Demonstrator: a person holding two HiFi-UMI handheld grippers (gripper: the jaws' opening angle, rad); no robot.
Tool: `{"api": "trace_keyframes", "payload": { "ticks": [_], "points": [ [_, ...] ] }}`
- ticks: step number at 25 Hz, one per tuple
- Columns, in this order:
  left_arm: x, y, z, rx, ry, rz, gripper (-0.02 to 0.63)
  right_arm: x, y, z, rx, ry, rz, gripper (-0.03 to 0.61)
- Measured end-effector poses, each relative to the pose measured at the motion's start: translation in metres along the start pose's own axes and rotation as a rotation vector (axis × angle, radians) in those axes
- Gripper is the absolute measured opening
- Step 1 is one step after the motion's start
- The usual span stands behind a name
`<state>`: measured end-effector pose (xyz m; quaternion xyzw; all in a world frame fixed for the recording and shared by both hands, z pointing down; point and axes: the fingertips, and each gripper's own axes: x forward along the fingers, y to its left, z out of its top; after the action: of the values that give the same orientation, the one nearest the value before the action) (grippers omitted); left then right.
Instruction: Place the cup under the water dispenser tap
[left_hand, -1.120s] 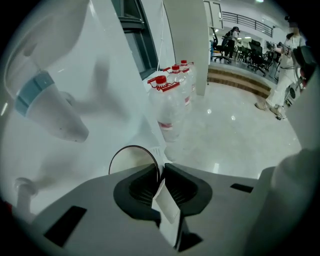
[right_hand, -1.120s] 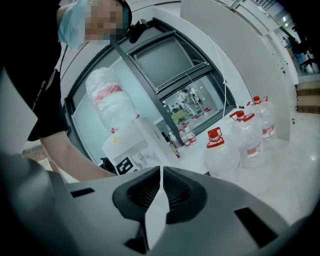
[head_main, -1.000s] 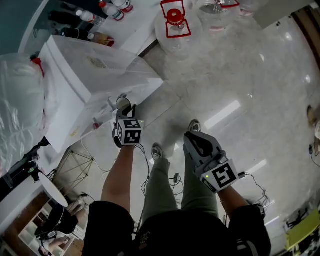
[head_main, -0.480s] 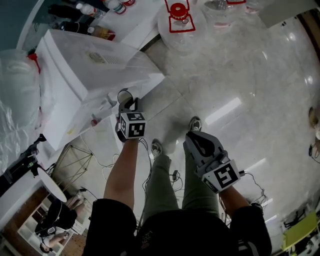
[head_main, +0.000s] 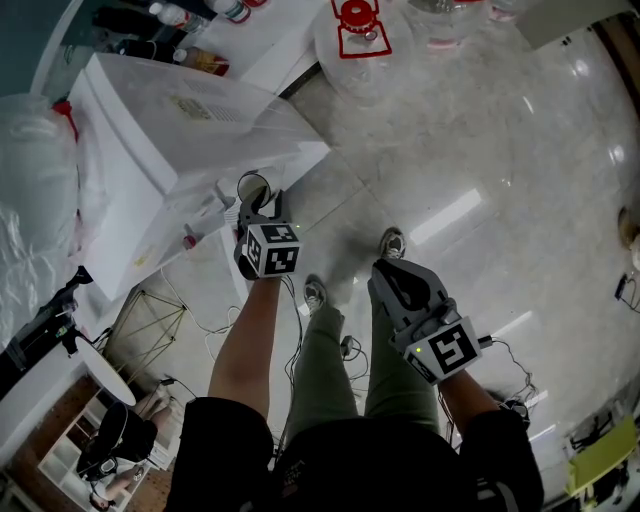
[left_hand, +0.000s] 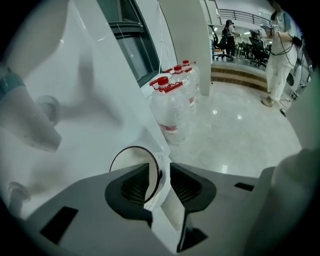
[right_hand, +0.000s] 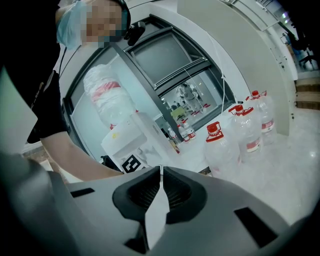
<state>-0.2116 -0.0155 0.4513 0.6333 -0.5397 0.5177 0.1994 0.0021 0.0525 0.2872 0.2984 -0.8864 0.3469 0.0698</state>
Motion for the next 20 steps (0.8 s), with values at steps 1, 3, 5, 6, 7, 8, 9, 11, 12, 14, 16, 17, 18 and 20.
{"api": "trace_keyframes", "payload": {
  "ticks": [1, 3, 5, 6, 7, 8, 9, 11, 12, 14, 16, 17, 18, 20],
  "points": [
    [-0.001, 0.0, 0.0, -0.003, -0.01, -0.004, 0.136, 0.001, 0.001, 0.0, -0.001, -0.003, -0.001, 0.046],
    [-0.006, -0.002, 0.0, -0.005, -0.034, -0.014, 0.15, 0.003, 0.006, -0.001, -0.007, 0.001, -0.002, 0.046],
    [-0.012, -0.002, -0.001, -0.012, -0.067, -0.019, 0.156, 0.004, 0.011, -0.002, -0.012, 0.0, -0.001, 0.046],
    [-0.016, -0.002, 0.0, -0.018, -0.088, -0.021, 0.158, 0.004, 0.014, -0.002, -0.016, -0.003, -0.002, 0.046],
    [-0.021, -0.002, 0.001, -0.023, -0.111, -0.025, 0.16, 0.005, 0.017, -0.002, -0.019, -0.006, -0.005, 0.046],
    [-0.026, -0.002, 0.002, -0.028, -0.134, -0.031, 0.161, 0.005, 0.02, -0.002, -0.022, -0.009, -0.008, 0.046],
    [-0.031, -0.002, 0.004, -0.031, -0.158, -0.039, 0.161, 0.005, 0.023, -0.002, -0.025, -0.013, -0.012, 0.046],
    [-0.044, -0.003, 0.005, -0.035, -0.209, -0.05, 0.161, 0.004, 0.032, -0.001, -0.03, -0.027, -0.022, 0.046],
    [-0.052, -0.002, 0.005, -0.035, -0.234, -0.053, 0.161, 0.003, 0.037, 0.001, -0.033, -0.038, -0.029, 0.046],
    [-0.068, 0.001, 0.005, -0.032, -0.28, -0.061, 0.16, 0.001, 0.049, 0.005, -0.039, -0.069, -0.046, 0.046],
    [-0.085, 0.004, 0.002, -0.027, -0.321, -0.073, 0.16, 0.0, 0.062, 0.008, -0.049, -0.091, -0.063, 0.046],
    [-0.094, 0.006, -0.001, -0.024, -0.339, -0.079, 0.16, -0.001, 0.07, 0.007, -0.054, -0.097, -0.069, 0.046],
    [-0.103, 0.008, -0.004, -0.019, -0.356, -0.085, 0.16, -0.002, 0.078, 0.006, -0.057, -0.101, -0.075, 0.046],
    [-0.123, 0.012, -0.009, -0.012, -0.386, -0.099, 0.16, -0.004, 0.098, 0.004, -0.057, -0.112, -0.084, 0.046]
  ]
}}
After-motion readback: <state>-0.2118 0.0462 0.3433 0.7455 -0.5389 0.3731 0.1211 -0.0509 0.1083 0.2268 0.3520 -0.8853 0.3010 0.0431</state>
